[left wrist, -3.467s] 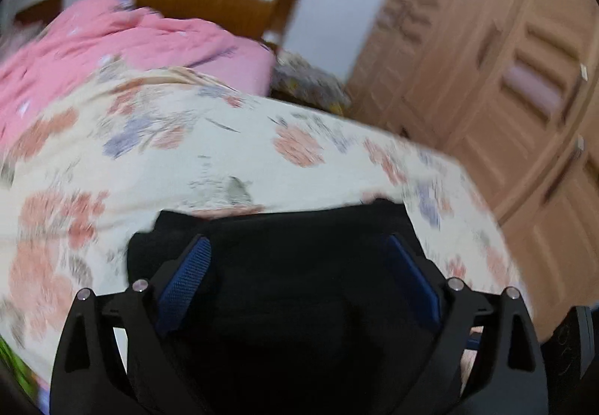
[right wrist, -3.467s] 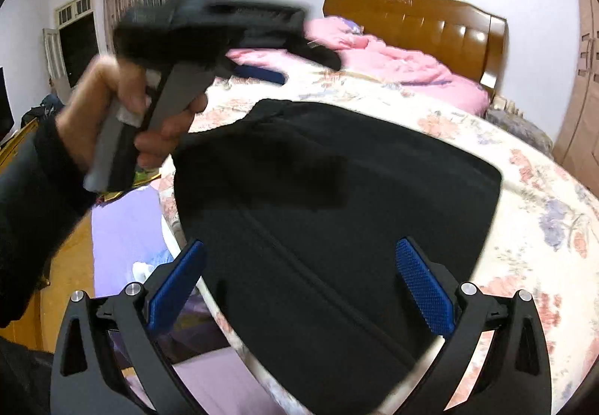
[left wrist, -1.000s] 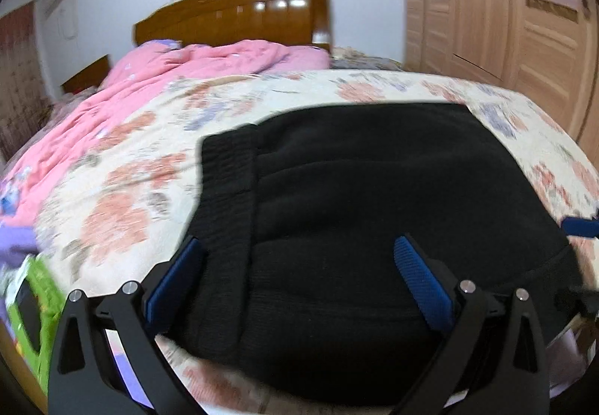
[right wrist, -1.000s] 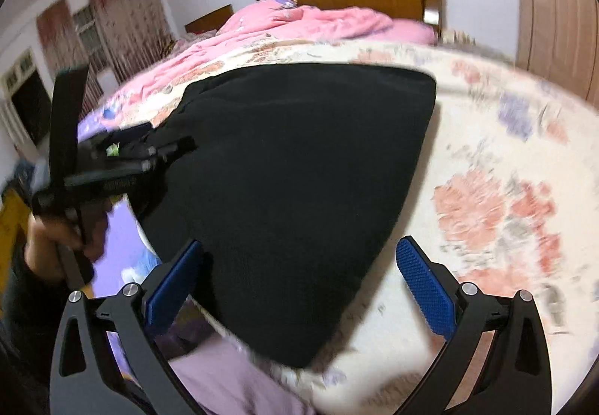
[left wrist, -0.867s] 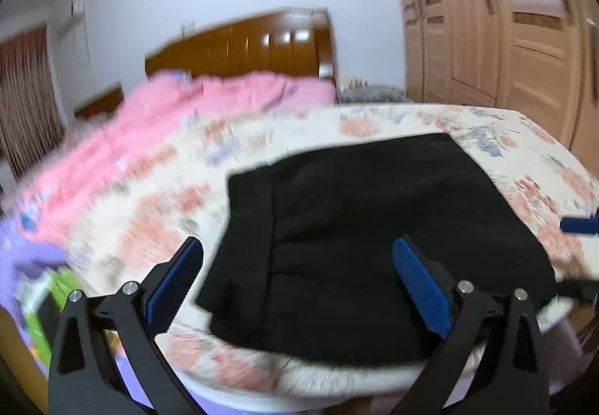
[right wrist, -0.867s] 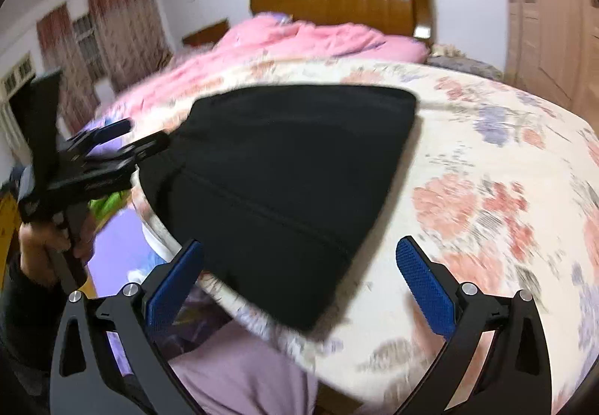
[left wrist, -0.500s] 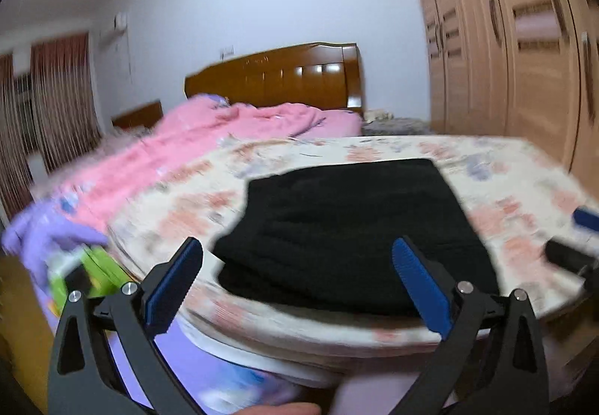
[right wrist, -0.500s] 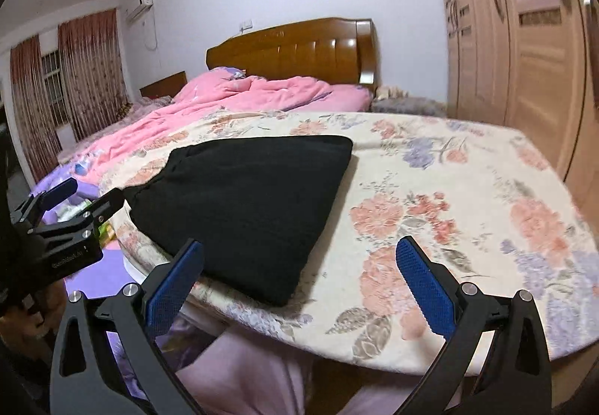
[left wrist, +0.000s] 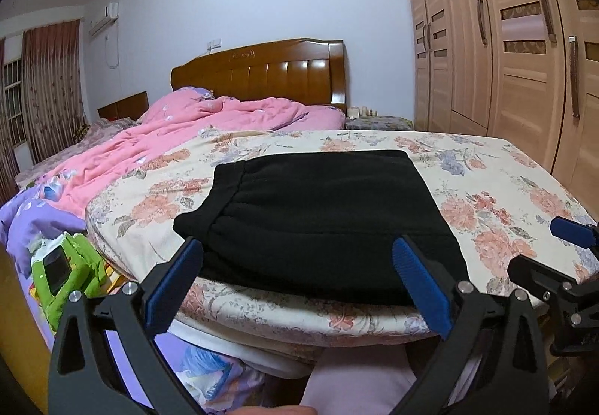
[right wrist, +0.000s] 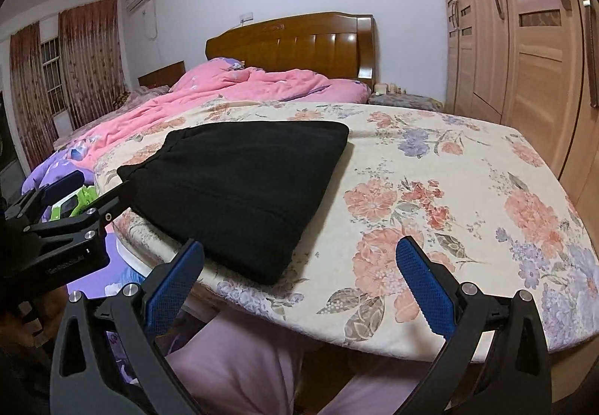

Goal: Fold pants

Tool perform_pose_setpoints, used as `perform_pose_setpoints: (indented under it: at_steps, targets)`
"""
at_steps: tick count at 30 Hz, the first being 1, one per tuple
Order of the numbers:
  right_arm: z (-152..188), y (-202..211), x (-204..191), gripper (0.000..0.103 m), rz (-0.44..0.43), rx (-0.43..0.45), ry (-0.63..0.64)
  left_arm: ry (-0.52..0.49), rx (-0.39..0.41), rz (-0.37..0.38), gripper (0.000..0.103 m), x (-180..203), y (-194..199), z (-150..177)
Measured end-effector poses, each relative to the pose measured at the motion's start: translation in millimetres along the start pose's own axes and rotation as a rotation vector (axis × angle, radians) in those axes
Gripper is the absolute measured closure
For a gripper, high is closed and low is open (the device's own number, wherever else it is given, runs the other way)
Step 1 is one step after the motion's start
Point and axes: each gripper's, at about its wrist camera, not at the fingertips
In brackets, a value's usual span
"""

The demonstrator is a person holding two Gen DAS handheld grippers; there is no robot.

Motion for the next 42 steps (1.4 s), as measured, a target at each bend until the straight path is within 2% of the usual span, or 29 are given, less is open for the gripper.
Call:
perform_pose_setpoints:
  at_steps: [42]
  targets:
    - [0.8,-1.5,-4.4,0.004,-0.005,-0.006,0.014,0.024,-0.018,0.014,0.002,-9.3,-2.8,1.6]
Point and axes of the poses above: each gripper's, at about its wrist camera, not at the fingertips, and y roughly against the way its jaws point, x to its right, z to its underside, and after that the axes turned 4 degrees about -x, right-handed
